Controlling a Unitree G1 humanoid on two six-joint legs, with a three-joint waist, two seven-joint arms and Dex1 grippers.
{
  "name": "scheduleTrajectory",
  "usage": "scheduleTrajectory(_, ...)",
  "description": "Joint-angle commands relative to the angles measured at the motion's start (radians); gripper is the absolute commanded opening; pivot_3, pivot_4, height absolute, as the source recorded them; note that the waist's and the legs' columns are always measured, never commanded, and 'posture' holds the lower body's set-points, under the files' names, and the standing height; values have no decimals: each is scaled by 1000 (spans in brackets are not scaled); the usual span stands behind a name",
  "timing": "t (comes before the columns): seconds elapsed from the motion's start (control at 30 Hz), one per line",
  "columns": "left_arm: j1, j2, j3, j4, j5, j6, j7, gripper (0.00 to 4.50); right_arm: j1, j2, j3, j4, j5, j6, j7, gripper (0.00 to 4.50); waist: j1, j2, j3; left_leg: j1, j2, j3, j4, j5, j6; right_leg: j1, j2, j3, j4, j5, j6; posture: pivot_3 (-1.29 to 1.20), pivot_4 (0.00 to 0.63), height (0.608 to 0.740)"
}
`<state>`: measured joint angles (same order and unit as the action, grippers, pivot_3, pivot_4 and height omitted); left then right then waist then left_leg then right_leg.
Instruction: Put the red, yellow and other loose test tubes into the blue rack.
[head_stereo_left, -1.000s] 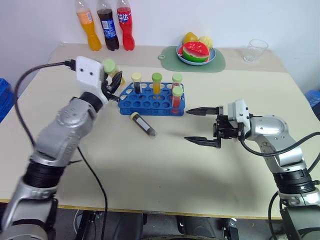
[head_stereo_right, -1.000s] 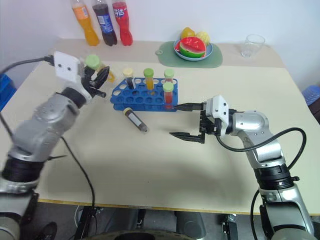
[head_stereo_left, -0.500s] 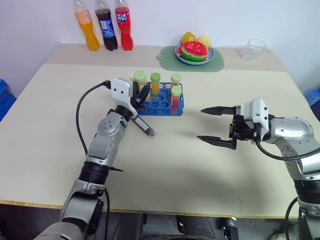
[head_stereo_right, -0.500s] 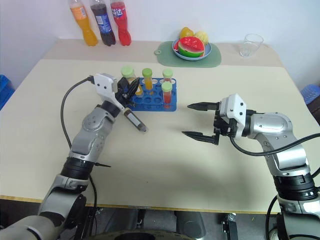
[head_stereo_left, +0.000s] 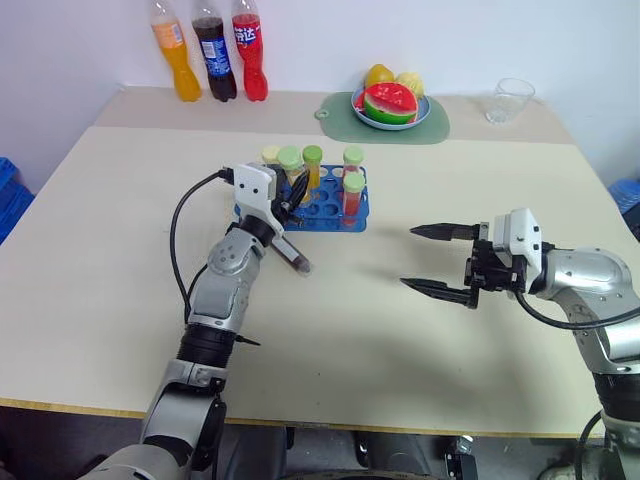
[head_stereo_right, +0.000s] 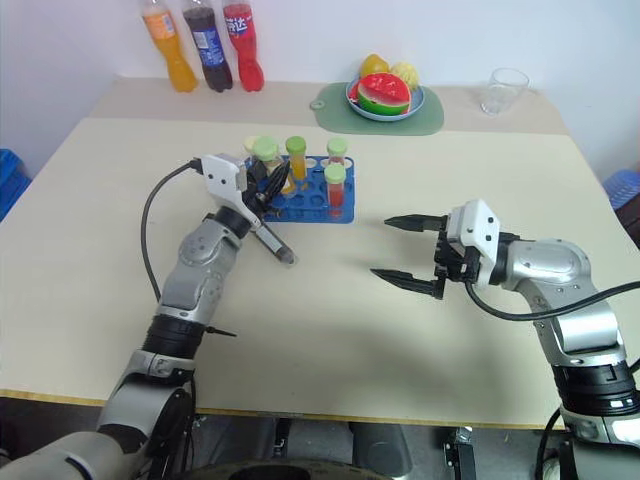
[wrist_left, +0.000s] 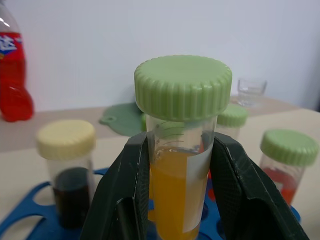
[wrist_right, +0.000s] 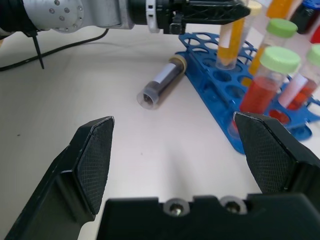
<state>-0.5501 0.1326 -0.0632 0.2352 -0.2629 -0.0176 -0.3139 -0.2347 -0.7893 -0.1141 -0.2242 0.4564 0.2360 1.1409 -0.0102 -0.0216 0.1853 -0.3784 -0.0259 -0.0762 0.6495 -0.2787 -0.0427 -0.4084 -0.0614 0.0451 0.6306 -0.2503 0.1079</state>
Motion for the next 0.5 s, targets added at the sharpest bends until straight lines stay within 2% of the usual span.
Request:
scheduleTrajectory(0.03,-25,-13,-1,7,24,-29,-27,1754,10,-6,-43,-32,18,-15,-15,4243,1,0,0,0,0,0,0,0,0,0,0,0,0,0,0,0,150,740)
scheduleTrajectory(0.5,-43,-47,1,93,74,-43,-65,1754,50,-3,-55,-52,24,-21,-37,4243,1,0,0,3,0,0,0,0,0,3,0,0,0,0,0,0,150,740)
